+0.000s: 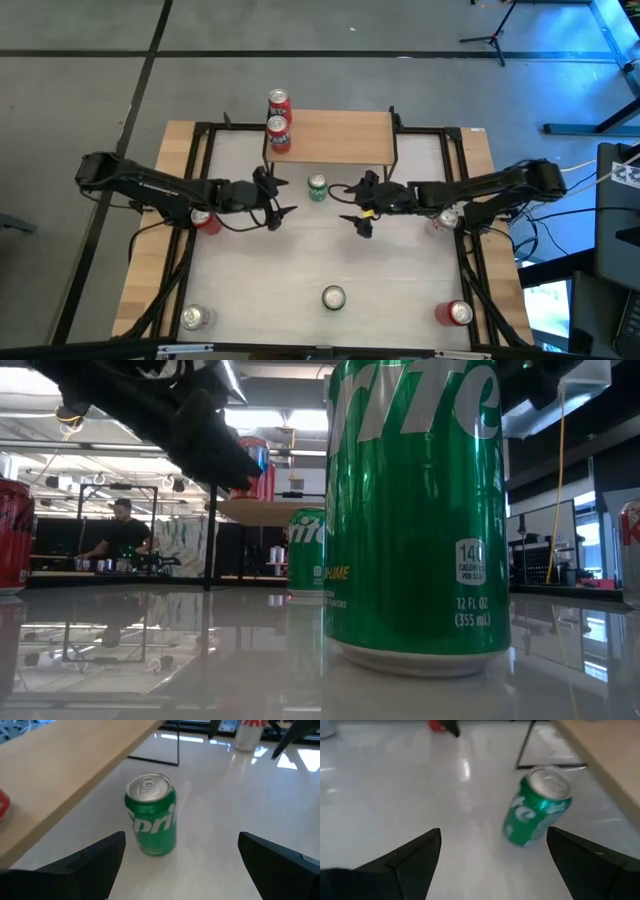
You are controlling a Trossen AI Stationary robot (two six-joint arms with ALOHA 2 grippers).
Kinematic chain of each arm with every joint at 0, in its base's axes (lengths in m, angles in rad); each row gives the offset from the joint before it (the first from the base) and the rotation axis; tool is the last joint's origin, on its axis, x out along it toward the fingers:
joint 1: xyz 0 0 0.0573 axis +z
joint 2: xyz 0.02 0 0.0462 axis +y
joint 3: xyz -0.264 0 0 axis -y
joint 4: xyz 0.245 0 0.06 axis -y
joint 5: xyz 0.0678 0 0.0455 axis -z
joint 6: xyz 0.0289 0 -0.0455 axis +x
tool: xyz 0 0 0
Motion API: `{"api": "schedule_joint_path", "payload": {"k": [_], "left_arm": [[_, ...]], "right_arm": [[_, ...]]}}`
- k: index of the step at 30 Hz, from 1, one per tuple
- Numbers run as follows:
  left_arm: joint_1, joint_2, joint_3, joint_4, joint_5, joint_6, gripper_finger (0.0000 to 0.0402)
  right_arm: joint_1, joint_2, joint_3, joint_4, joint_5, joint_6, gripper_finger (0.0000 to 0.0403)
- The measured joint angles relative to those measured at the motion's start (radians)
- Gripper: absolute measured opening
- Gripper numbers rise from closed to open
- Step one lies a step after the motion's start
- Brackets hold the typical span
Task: Place canned beverage on shelf
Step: Put the top green soda can on the shelf
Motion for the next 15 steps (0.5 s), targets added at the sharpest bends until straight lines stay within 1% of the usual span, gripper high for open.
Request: {"api": "schedule_joint_path", "payload": {"k": [3, 6, 13, 15], "left_arm": [[0.018, 0.008, -0.014, 0.019, 0.001, 0.000, 0.0377], [0.028, 0.045, -0.015, 0.031, 0.017, -0.001, 0.0377], [0.038, 0.180, -0.015, 0.150, 0.033, 0.002, 0.0377], [0.043, 0.207, -0.015, 0.154, 0.033, 0.002, 0.0377]], "right_arm": [[-0.001, 0.045, 0.000, 0.049, 0.074, 0.002, 0.0360], [-0.001, 0.093, 0.000, 0.075, 0.130, 0.002, 0.0360], [-0.003, 0.194, 0.000, 0.165, 0.167, 0.001, 0.0360], [-0.008, 0.213, 0.000, 0.197, 0.173, 0.000, 0.0360]]}}
